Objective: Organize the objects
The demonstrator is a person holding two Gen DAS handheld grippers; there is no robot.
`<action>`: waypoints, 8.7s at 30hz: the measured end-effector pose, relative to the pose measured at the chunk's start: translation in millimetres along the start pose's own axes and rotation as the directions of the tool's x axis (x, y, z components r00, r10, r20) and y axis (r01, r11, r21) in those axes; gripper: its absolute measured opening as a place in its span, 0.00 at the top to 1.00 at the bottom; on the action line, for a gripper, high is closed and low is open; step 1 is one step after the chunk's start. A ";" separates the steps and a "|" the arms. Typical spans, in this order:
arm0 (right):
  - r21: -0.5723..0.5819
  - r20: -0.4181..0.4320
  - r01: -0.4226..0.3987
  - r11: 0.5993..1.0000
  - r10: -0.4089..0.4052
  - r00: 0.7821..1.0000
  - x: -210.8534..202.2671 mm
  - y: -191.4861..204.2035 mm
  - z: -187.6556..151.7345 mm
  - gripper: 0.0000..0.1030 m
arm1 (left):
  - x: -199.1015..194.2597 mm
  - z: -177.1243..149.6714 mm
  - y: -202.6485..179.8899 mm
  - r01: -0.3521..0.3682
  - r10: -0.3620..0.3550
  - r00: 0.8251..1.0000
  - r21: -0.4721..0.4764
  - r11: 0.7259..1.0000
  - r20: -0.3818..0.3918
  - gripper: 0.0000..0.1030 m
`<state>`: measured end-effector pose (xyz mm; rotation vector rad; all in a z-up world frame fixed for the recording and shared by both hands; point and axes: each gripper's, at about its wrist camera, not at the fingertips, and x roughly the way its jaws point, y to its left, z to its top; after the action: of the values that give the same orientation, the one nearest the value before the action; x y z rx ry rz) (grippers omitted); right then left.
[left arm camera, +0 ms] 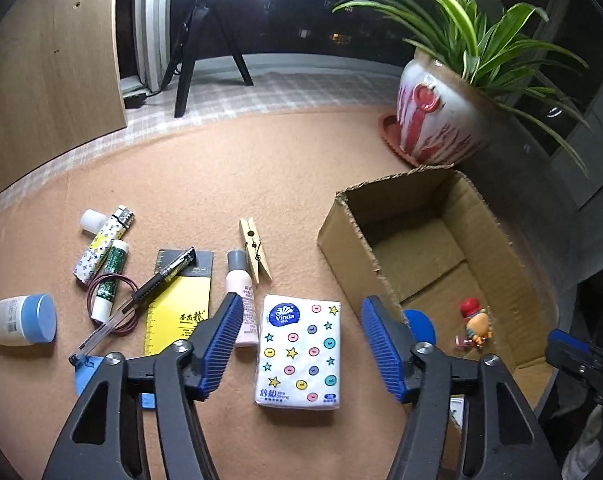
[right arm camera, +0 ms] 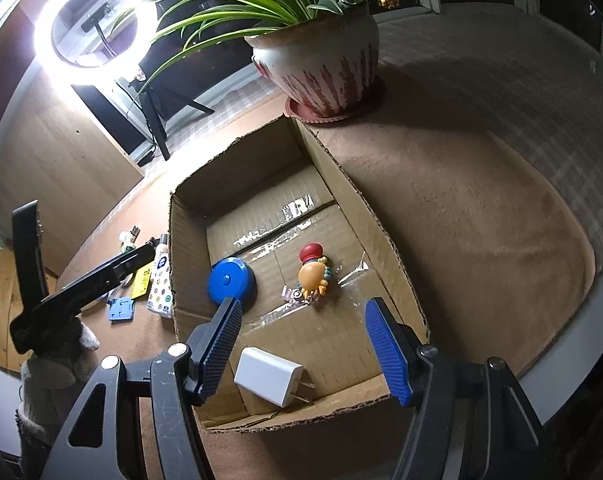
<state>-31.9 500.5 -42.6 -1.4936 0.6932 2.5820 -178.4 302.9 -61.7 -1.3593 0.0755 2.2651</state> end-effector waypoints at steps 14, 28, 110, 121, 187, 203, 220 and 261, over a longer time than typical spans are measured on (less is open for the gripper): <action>0.017 -0.017 0.022 1.000 -0.022 1.000 -0.5 -7.0 -8.8 0.41 | 39.4 10.5 -8.5 -0.002 0.004 0.998 0.039 0.999 -0.062 0.55; -0.033 -0.022 -0.031 0.999 0.030 0.999 0.1 25.1 -7.9 0.41 | 30.4 -8.7 -5.2 -0.072 0.089 0.992 0.182 0.981 -0.088 0.74; -0.280 -0.194 -0.264 0.923 0.215 0.957 29.8 157.9 -16.0 0.73 | -109.4 -99.1 2.6 0.265 -0.262 0.964 0.219 0.939 -0.045 0.54; -0.235 -0.064 -0.137 0.962 0.125 0.990 11.1 92.2 24.5 0.73 | -77.4 -68.4 -94.4 0.317 -0.314 0.947 0.336 0.887 -0.066 0.54; -0.281 -0.097 -0.187 0.941 0.166 0.981 43.3 151.8 11.6 0.40 | -35.2 -23.6 101.0 0.068 -0.063 0.995 0.057 0.996 -0.083 0.43; -0.206 -0.088 -0.172 0.963 0.157 0.984 39.3 117.8 16.4 0.40 | 17.3 -18.8 73.7 0.046 -0.031 0.985 0.089 0.995 -0.169 0.43; -0.191 -0.100 -0.175 0.966 0.158 0.982 36.9 111.1 10.0 0.40 | 42.6 -10.8 55.4 -0.060 0.090 0.985 0.197 0.979 -0.149 0.45; -0.092 -0.012 -0.047 0.995 0.046 0.999 -14.4 37.5 -9.9 0.40 | -67.7 -49.2 -44.4 0.222 -0.208 0.975 0.286 0.932 -0.078 0.49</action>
<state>-27.2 465.0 -21.9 -1.5349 0.6252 2.6770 -93.1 301.5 -20.5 -1.1991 0.2554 1.9506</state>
